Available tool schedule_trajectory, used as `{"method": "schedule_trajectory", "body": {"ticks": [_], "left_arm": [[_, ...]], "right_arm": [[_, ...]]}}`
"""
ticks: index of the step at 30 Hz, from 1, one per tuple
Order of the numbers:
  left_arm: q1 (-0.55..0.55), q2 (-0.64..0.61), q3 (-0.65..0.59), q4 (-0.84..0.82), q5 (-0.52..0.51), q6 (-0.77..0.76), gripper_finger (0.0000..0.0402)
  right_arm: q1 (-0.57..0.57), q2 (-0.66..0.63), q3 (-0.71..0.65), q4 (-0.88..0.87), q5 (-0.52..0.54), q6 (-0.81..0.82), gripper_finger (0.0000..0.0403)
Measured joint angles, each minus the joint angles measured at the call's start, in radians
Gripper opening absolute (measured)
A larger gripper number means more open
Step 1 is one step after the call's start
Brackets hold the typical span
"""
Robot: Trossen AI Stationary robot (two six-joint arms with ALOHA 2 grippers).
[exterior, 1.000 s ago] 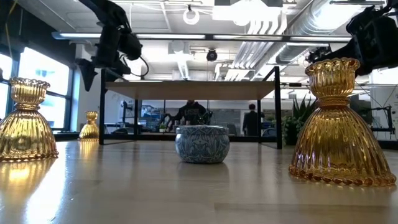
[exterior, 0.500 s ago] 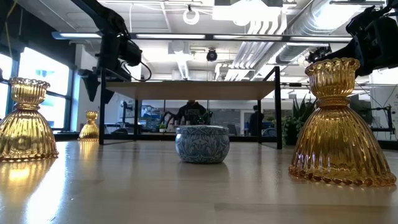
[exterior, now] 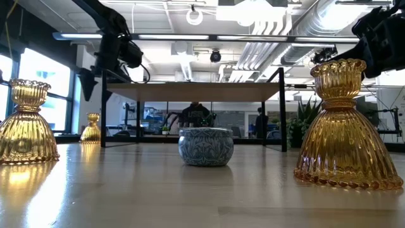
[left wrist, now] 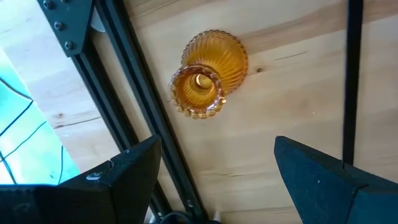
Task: Pick & Place candle stick holders
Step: Put the top yellow candle holder on the shelf
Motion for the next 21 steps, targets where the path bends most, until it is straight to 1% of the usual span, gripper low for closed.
{"method": "schedule_trajectory", "body": {"ticks": [3, 5, 15, 21], "left_arm": [[0.02, 0.001, -0.001, -0.001, 0.012, 0.014, 0.0308], [0.021, 0.005, -0.006, -0.004, -0.021, 0.01, 0.0308], [0.02, 0.005, -0.006, -0.004, -0.002, 0.012, 0.0308], [0.019, 0.005, -0.006, 0.0, 0.0, 0.018, 0.0308]], "right_arm": [[0.0, 0.0, 0.0, -0.009, 0.0, 0.002, 0.02], [0.0, 0.0, 0.0, -0.016, 0.0, 0.003, 0.02], [0.0, 0.0, 0.0, -0.023, -0.009, 0.004, 0.02], [0.0, 0.0, 0.0, -0.023, -0.043, 0.004, 0.02]]}}
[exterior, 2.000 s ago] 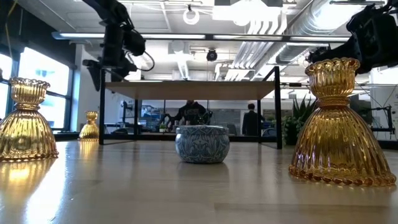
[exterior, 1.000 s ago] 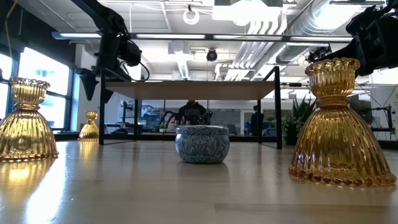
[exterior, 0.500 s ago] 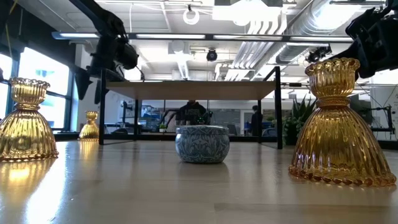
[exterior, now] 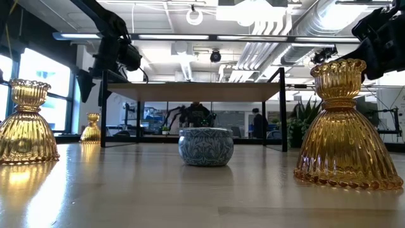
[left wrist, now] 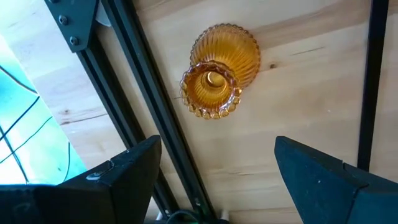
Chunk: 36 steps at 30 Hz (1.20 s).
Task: Pick & Place candle stick holders
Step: Put the top yellow candle holder on the shelf
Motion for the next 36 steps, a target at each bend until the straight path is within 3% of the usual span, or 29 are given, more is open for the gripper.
{"method": "schedule_trajectory", "body": {"ticks": [36], "left_arm": [[0.0, 0.008, -0.016, 0.052, -0.084, -0.106, 0.0308]], "right_arm": [[0.0, 0.0, 0.0, -0.003, -0.033, 0.023, 0.02]]}}
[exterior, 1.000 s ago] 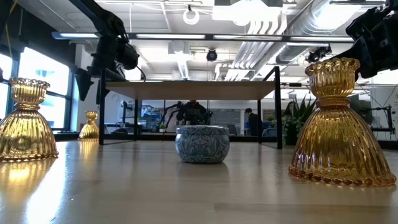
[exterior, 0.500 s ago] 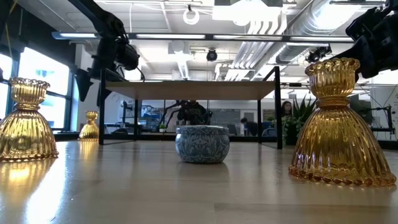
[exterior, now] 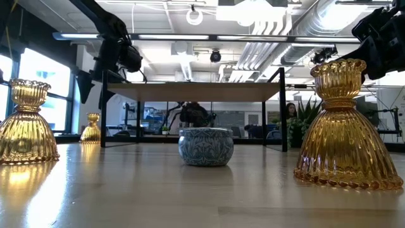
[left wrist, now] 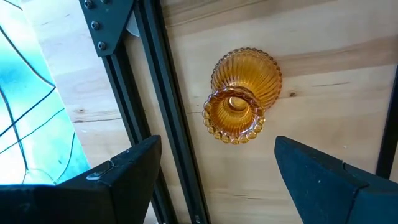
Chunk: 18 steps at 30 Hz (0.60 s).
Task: Pick & Place candle stick holders
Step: Put the top yellow candle holder on the shelf
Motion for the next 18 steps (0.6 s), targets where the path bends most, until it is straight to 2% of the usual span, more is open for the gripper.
{"method": "schedule_trajectory", "body": {"ticks": [13, 18], "left_arm": [[-0.023, 0.0, -0.037, 0.035, -0.062, -0.022, 0.0308], [0.002, 0.0, -0.066, 0.039, 0.083, -0.014, 0.0307]], "right_arm": [[0.0, 0.0, 0.0, -0.001, 0.0, -0.001, 0.02], [0.0, 0.0, 0.0, 0.0, 0.001, -0.001, 0.02]]}}
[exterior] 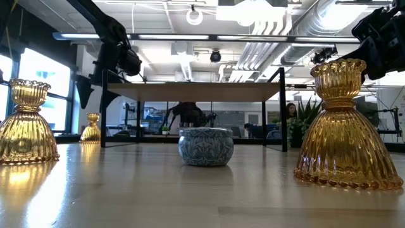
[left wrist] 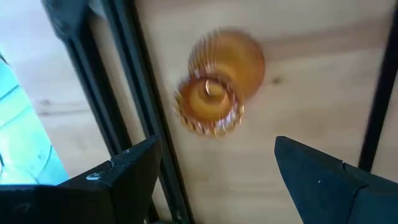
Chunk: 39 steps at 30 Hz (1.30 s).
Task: Pick & Place candle stick holders
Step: Put the top yellow candle holder on the shelf
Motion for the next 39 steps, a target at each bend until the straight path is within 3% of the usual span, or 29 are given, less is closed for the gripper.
{"method": "schedule_trajectory", "body": {"ticks": [39], "left_arm": [[0.013, 0.019, -0.065, 0.186, -0.002, 0.033, 0.0307]], "right_arm": [[0.0, 0.0, 0.0, 0.002, 0.005, 0.02, 0.02]]}}
